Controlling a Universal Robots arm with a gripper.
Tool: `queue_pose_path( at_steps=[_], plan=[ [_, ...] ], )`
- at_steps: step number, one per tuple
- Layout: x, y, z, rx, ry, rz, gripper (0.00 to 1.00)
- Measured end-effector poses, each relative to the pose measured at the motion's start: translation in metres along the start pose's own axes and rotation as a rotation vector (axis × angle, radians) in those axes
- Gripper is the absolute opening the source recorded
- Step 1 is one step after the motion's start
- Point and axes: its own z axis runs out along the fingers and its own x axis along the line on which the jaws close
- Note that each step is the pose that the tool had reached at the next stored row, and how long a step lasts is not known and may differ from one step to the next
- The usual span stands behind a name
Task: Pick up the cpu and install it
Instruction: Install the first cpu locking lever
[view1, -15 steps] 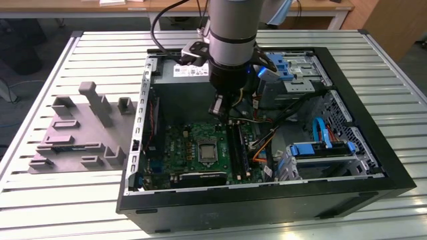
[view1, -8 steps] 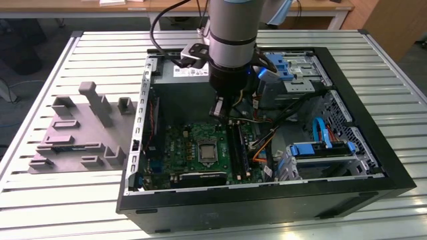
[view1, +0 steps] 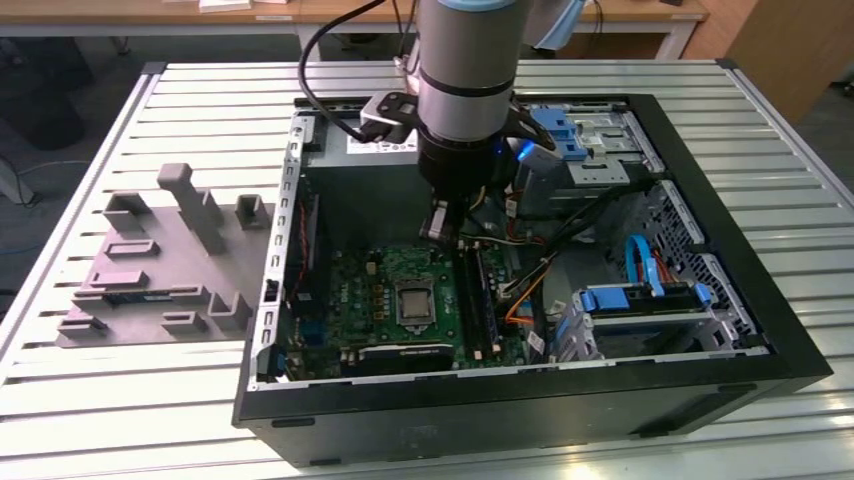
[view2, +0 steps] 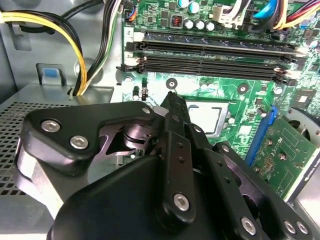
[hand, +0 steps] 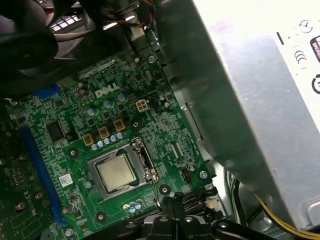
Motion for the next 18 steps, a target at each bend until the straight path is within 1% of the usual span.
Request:
queue_pose_path(
  at_steps=[13, 18],
  plan=[
    [0.0001, -0.0001, 0.0000, 0.0001, -0.0001, -0.001, 0.11],
    [0.0045, -0.0008, 0.0003, 0.0005, -0.0001, -0.010, 0.11]
  ],
)
